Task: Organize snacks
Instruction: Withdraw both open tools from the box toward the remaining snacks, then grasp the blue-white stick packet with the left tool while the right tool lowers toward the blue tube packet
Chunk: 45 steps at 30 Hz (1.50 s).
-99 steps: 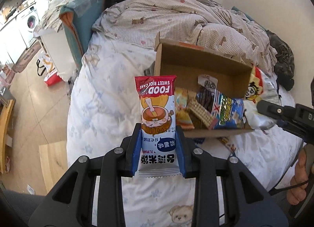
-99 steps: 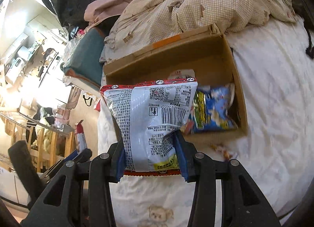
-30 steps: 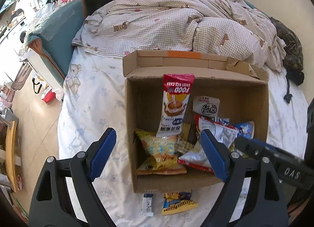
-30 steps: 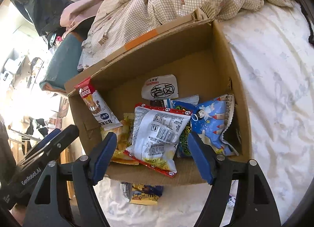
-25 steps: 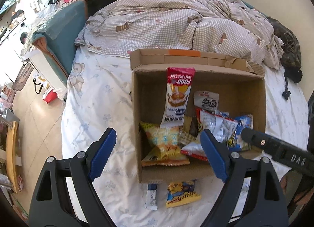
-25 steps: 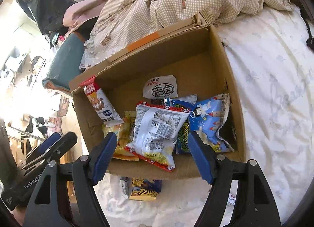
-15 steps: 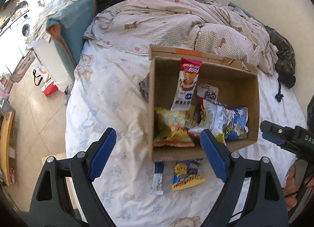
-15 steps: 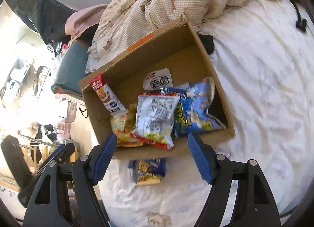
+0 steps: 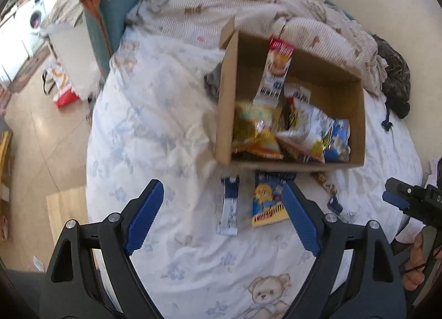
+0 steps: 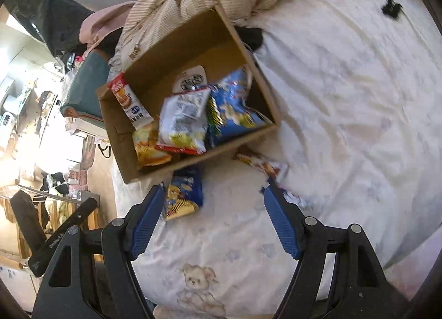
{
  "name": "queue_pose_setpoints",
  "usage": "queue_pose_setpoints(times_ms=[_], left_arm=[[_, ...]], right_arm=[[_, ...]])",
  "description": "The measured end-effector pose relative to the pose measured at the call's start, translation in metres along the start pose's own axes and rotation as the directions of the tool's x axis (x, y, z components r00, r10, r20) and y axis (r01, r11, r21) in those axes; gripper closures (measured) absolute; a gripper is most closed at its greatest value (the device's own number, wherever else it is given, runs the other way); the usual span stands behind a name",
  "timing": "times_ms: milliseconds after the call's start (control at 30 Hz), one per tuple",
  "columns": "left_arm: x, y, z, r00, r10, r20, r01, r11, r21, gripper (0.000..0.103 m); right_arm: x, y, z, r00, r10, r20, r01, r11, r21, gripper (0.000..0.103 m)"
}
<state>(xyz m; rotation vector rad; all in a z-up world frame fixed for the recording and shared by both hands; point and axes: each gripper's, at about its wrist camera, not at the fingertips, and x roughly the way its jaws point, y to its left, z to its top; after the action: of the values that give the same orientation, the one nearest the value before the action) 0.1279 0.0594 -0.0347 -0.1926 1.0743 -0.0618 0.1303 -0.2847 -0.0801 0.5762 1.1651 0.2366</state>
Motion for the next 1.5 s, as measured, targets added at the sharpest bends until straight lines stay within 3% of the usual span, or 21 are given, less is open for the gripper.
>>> queue_pose_setpoints(times_ms=[367, 500, 633, 700, 833, 867, 900, 933, 967, 1000, 1200, 1333, 1400, 1500], left_arm=[[0.018, 0.028, -0.012, 0.997, 0.036, -0.075, -0.044, 0.993, -0.106, 0.018], [0.038, 0.025, -0.019, 0.992, 0.065, -0.11, -0.075, 0.993, -0.093, 0.019], [0.07, 0.001, -0.026, 0.983, 0.057, -0.173, -0.061, 0.998, -0.02, 0.025], [0.087, -0.01, -0.029, 0.976, 0.063, -0.207, -0.06, 0.998, 0.023, 0.046], [0.122, -0.017, -0.032, 0.96, 0.104, -0.261, -0.095, 0.994, 0.048, 0.05], [0.13, -0.016, -0.033, 0.954, 0.122, -0.273, -0.111, 0.992, 0.055, 0.056], [0.137, -0.015, -0.034, 0.949, 0.134, -0.286, -0.122, 0.991, 0.058, 0.072], [0.141, -0.013, -0.034, 0.946, 0.139, -0.294, -0.128, 0.99, 0.056, 0.079], [0.14, -0.013, -0.034, 0.947, 0.146, -0.285, -0.135, 0.989, 0.058, 0.087], [0.137, -0.013, -0.033, 0.948, 0.144, -0.282, -0.133, 0.989, 0.058, 0.088], [0.09, -0.009, -0.042, 0.947, 0.039, -0.319, -0.046, 0.999, -0.016, 0.089], [0.052, -0.008, -0.044, 0.965, 0.05, -0.259, -0.048, 0.999, 0.015, 0.088], [0.045, -0.004, -0.046, 0.966, 0.068, -0.248, -0.066, 0.998, 0.017, 0.088], [0.043, 0.002, -0.05, 0.962, 0.04, -0.269, -0.051, 0.998, -0.033, 0.088]], right_arm=[[0.005, -0.027, -0.011, 1.0, -0.012, -0.016, 0.014, 0.993, 0.115, 0.026], [0.009, -0.031, -0.008, 1.0, -0.004, -0.018, 0.006, 0.988, 0.152, 0.026], [0.009, -0.035, -0.005, 1.0, 0.003, -0.011, -0.001, 0.986, 0.166, 0.026], [0.006, -0.04, -0.004, 1.0, -0.002, -0.006, 0.003, 0.985, 0.175, 0.026], [0.002, -0.055, -0.006, 0.999, -0.032, -0.006, 0.032, 0.978, 0.205, 0.026], [0.002, -0.059, -0.006, 0.999, -0.036, -0.008, 0.037, 0.976, 0.214, 0.026], [0.001, -0.062, -0.007, 0.999, -0.041, -0.009, 0.042, 0.975, 0.219, 0.026], [0.0, -0.064, -0.007, 0.999, -0.049, -0.008, 0.05, 0.973, 0.223, 0.026], [-0.001, -0.066, -0.007, 0.998, -0.057, -0.006, 0.057, 0.972, 0.227, 0.026], [-0.001, -0.067, -0.007, 0.998, -0.062, -0.006, 0.061, 0.971, 0.229, 0.026], [0.005, -0.062, -0.005, 0.997, -0.07, -0.017, 0.072, 0.974, 0.215, 0.026], [0.015, -0.049, -0.004, 0.997, -0.066, -0.037, 0.071, 0.981, 0.18, 0.026], [0.019, -0.043, -0.004, 0.997, -0.068, -0.043, 0.074, 0.984, 0.162, 0.026], [0.022, -0.04, -0.004, 0.995, -0.085, -0.049, 0.091, 0.985, 0.145, 0.026]])
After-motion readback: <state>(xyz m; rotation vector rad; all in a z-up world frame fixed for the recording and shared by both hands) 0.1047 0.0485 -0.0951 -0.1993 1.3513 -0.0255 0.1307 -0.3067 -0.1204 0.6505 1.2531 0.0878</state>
